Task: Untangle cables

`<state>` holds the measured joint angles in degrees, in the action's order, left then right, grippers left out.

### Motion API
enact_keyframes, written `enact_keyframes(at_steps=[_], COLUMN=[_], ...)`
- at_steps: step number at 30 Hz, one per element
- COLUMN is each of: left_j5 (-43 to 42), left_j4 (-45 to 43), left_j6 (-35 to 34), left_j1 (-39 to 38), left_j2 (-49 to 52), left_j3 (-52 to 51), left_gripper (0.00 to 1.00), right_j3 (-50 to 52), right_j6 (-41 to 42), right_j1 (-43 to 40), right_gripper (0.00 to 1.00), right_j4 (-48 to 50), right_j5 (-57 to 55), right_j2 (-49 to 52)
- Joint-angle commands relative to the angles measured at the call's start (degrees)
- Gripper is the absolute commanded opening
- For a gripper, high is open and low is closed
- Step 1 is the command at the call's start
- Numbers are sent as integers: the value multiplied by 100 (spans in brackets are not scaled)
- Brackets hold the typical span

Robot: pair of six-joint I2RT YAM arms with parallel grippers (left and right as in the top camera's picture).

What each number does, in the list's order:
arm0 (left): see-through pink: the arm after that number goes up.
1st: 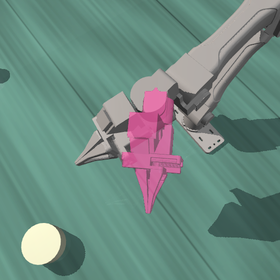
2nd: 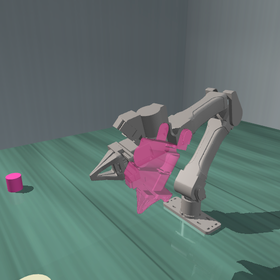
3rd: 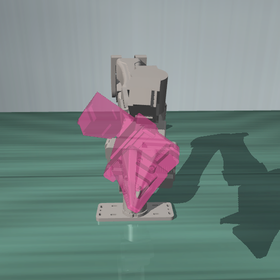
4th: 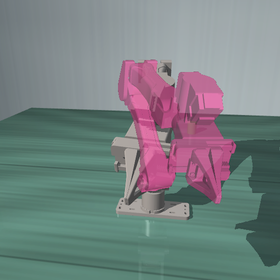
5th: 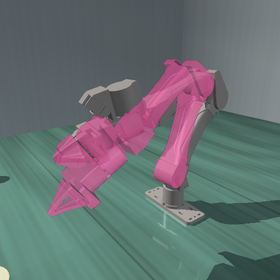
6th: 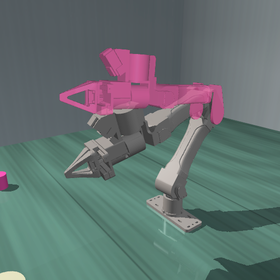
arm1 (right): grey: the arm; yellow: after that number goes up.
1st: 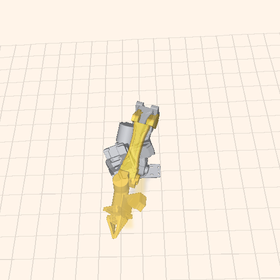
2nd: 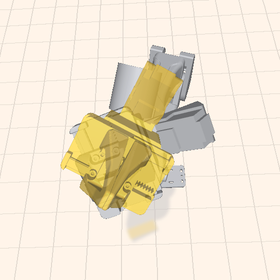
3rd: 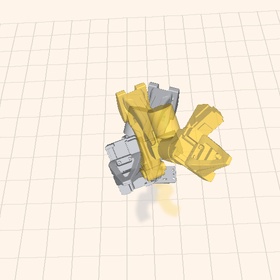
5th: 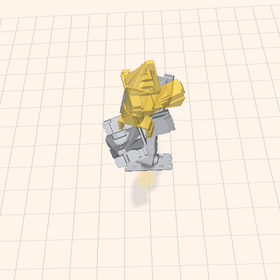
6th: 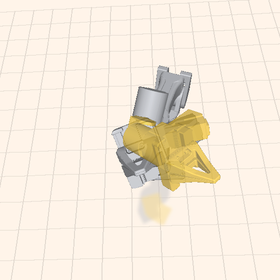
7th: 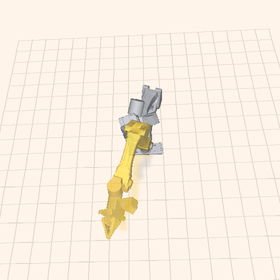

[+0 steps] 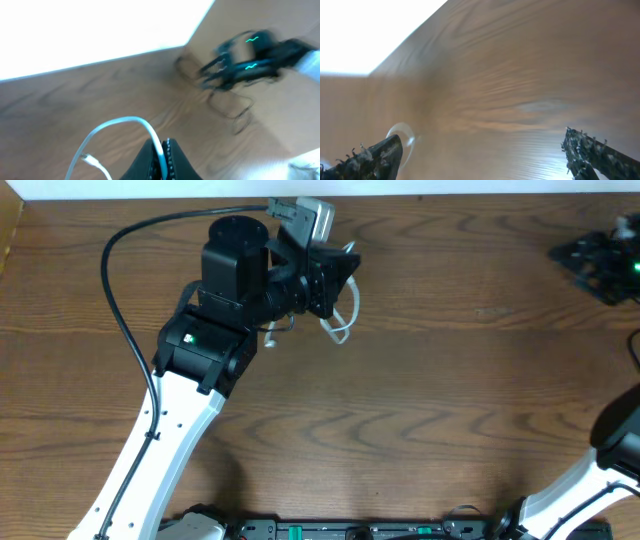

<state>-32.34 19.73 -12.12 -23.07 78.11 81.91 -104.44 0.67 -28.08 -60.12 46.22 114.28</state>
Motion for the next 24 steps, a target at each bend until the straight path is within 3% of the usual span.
enact_keyframes(at_steps=[1, 6, 8, 12, 24], left_j5=[-772, -774, -774, -774, -1176], left_j4=[-636, -1449, -1665, -1945, -1945], left_j6=[-852, -1888, -2199, -2682, -2868], left_j1=[-9, -9, -9, -9, 48], left_j2=[2, 0, 0, 0, 2], left_j3=[85, 85, 83, 85, 83], left_gripper=[7, 8, 7, 7, 7], right_j3=[-13, -11, -11, 26, 79], right_j6=[-874, -1700, -2149, -2846, -4022], right_j1=[699, 1508, 1790, 2232, 3344], right_gripper=[99, 97, 79, 62, 59], right_j4=[-76, -44, -37, -42, -413], right_j5=[695, 1259, 1705, 2396, 3224], right_j2=[-133, -131, -127, -109, -70])
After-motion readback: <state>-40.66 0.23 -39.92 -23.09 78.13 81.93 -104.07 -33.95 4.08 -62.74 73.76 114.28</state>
